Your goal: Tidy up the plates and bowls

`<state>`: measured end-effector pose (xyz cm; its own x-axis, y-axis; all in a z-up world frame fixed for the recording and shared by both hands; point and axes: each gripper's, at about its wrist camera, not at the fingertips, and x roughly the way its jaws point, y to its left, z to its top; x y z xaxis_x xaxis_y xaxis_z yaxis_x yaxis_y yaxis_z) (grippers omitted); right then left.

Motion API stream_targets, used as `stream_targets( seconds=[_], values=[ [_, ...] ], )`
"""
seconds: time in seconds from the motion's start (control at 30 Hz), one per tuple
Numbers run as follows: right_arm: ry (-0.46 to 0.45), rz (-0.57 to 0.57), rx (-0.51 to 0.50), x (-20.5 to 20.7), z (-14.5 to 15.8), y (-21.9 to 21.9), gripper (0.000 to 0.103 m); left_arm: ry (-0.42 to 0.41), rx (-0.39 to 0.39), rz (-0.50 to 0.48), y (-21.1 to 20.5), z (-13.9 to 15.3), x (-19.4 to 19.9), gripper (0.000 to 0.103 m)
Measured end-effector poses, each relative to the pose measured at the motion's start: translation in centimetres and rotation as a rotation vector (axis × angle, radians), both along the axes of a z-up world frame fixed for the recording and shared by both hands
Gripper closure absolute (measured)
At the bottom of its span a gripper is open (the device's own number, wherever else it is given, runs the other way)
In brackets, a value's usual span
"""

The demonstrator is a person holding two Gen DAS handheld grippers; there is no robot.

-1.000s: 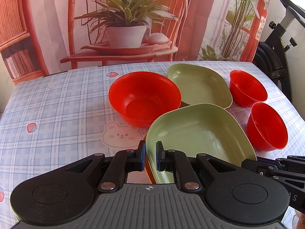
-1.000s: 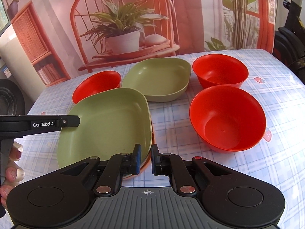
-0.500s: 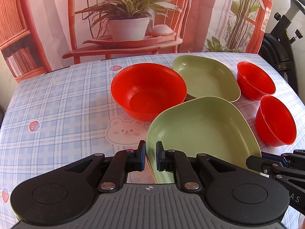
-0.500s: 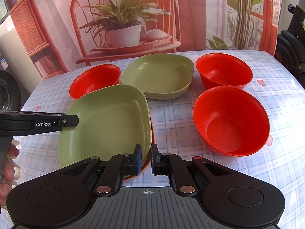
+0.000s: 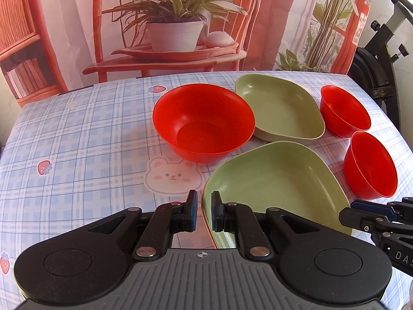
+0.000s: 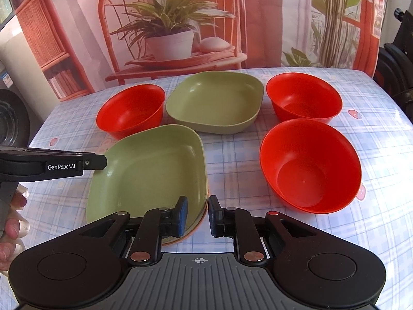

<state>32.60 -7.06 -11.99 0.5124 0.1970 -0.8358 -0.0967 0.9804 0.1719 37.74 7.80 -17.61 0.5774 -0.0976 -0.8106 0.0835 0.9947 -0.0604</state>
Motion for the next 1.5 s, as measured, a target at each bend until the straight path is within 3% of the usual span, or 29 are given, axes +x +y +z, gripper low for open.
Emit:
stream_targets(
  seconds=[0.07, 0.13, 0.5, 0.7, 0.97, 1.07, 1.17, 1.33, 1.5],
  values=[
    [-0.014, -0.002, 0.004, 0.1, 0.3, -0.3, 0.088, 0.002, -0.007, 0.005, 0.1, -0.1, 0.1, 0.091],
    [-0.014, -0.006, 0.0, 0.3, 0.2, -0.4, 0.099, 0.005, -0.006, 0.007, 0.0, -0.2, 0.1, 0.091],
    [0.007, -0.014, 0.014, 0.5, -0.5, -0.4, 0.1, 0.006, -0.023, 0.006, 0.4, -0.1, 0.0, 0.091],
    [-0.092, -0.022, 0.037, 1.3, 1.7, -1.2, 0.099, -0.086, -0.043, -0.024, 0.5, 2.8, 0.5, 0.091],
    [-0.177, -0.107, 0.004, 5.1, 3.0, -4.5, 0.099, -0.211, -0.109, -0.067, -0.8, 7.0, 5.3, 0.089],
    [-0.143, -0.14, 0.032, 6.8, 2.1, -5.3, 0.098, -0.192, -0.185, -0.097, -1.6, 5.9, 8.5, 0.085],
    [-0.109, -0.151, 0.042, 8.1, 1.2, -5.4, 0.095, -0.122, -0.257, -0.128, -2.3, 4.1, 11.3, 0.076],
    [-0.067, -0.148, 0.023, 9.9, -0.1, -5.3, 0.087, -0.095, -0.204, -0.139, -3.6, 2.1, 14.2, 0.072],
    [-0.02, -0.186, 0.034, 11.7, -1.2, -5.5, 0.086, -0.039, -0.164, -0.156, -4.1, 0.2, 17.1, 0.07]
  ],
)
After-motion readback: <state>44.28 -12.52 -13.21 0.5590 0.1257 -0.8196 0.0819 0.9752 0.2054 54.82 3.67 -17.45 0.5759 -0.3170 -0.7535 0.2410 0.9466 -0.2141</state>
